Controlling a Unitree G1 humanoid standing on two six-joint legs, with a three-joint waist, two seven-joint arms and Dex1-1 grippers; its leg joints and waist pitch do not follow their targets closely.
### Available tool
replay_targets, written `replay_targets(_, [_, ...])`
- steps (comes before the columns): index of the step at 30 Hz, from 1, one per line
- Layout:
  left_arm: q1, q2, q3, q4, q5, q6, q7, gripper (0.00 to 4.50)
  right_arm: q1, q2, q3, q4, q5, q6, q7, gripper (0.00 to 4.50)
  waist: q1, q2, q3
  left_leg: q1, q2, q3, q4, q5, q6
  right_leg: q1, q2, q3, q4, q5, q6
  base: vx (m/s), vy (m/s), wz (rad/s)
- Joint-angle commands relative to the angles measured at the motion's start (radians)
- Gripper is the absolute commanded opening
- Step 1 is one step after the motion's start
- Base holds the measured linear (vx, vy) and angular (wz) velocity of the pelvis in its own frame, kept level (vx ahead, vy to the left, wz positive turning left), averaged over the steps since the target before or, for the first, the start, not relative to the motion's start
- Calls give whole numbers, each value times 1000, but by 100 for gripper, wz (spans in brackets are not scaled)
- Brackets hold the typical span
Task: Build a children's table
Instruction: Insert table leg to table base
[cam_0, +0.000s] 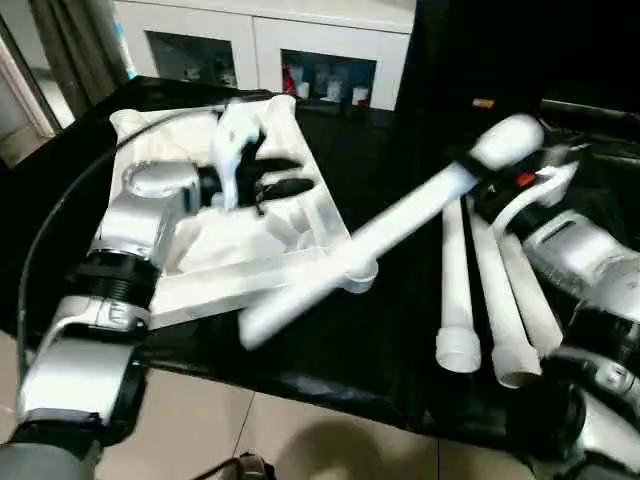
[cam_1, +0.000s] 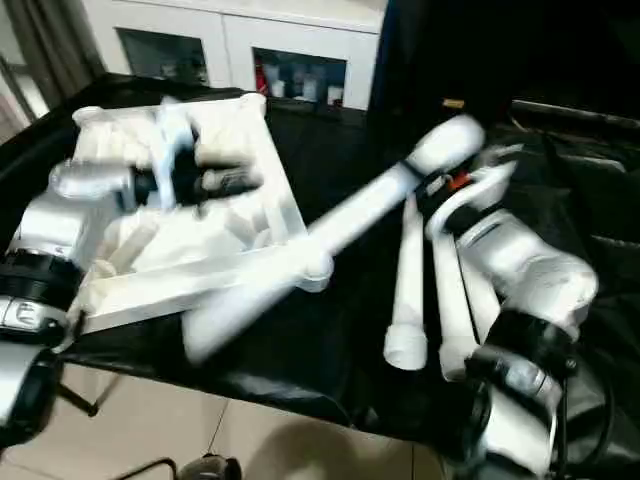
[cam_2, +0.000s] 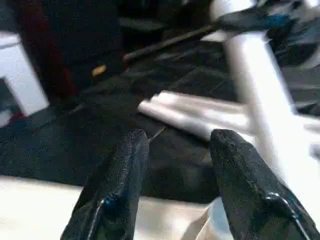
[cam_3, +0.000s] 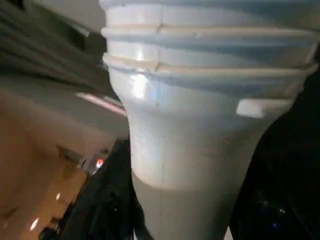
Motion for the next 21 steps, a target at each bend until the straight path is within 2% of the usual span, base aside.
replay_targets(1, [27, -5, -40, -68, 5, 40, -25, 274, -16, 11, -22, 19, 14, -46, -34, 191, 1, -4, -84, 26, 18, -9, -41, -77, -23, 45, -76, 33, -60, 120, -212, 0, 0, 0])
replay_targets(2, [62, 3, -90, -97, 40, 24, -54, 274, -25, 19, -36, 40, 26, -72, -46, 191, 2, -6, -85, 26, 18, -8, -42, -75, -21, 46, -76, 33, -61, 114, -207, 0, 0, 0])
replay_targets(3, [78, 15, -115, -88, 70, -6, -63, 300, -31, 20, -45, 54, 35, -80, -53, 191, 0, -4, -83, 25, 18, -8, -43, -82, -21, 44, -75, 34, -64, 91, -197, 0, 0, 0])
replay_targets(4, [80, 16, -118, -86, 73, -11, -65, 309, -31, 20, -46, 55, 35, -81, -54, 191, 0, -5, -83, 26, 18, -9, -44, -82, -22, 44, -75, 34, -66, 82, -190, 0, 0, 0])
replay_targets(5, [84, 23, -124, -62, 95, -31, -58, 309, -34, 18, -49, 58, 40, -81, -54, 191, -2, 0, -84, 25, 17, -10, -44, -85, -27, 46, -72, 34, -67, 75, -177, 0, 0, 0])
replay_targets(7, [93, 35, -125, -35, 116, -53, -43, 313, -41, 16, -61, 61, 55, -80, -61, 191, -4, 1, -88, 28, 18, -11, -44, -80, -40, 46, -71, 34, -64, 97, -158, 0, 0, 0])
replay_targets(9, [113, 43, -105, -31, 90, -22, -42, 342, -50, 8, -79, 61, 80, -81, -77, 191, -3, 4, -89, 30, 18, -10, -43, -76, -44, 42, -69, 32, -61, 120, -164, 0, 0, 0])
replay_targets(10, [130, 50, -99, -33, 83, -19, -41, 342, -54, 4, -88, 63, 102, -85, -89, 191, -3, 4, -90, 29, 17, -10, -43, -75, -44, 43, -68, 32, -58, 138, -172, 0, 0, 0])
replay_targets(11, [144, 57, -96, -29, 81, -29, -50, 352, -52, 1, -85, 63, 105, -86, -88, 191, -4, 6, -89, 29, 17, -10, -42, -76, -44, 42, -67, 32, -58, 141, -175, 0, 0, 0])
replay_targets(14, [175, 74, -97, -33, 73, -48, -79, 372, -46, -6, -77, 66, 109, -90, -87, 190, -3, 3, -89, 27, 16, -10, -41, -72, -38, 43, -68, 32, -58, 153, -176, 0, 0, 0])
replay_targets(15, [179, 77, -98, -34, 73, -52, -83, 383, -45, -7, -76, 67, 110, -90, -88, 189, -2, 10, -89, 27, 16, -10, -41, -75, -39, 42, -68, 32, -58, 149, -175, 0, 0, 0])
replay_targets(21, [176, 78, -72, -25, 61, -56, -70, 407, -29, -8, -75, 57, 134, -85, -103, 189, -3, 6, -87, 30, 18, -10, -44, -110, -54, 40, -70, 32, -61, 104, -179, 0, 0, 0])
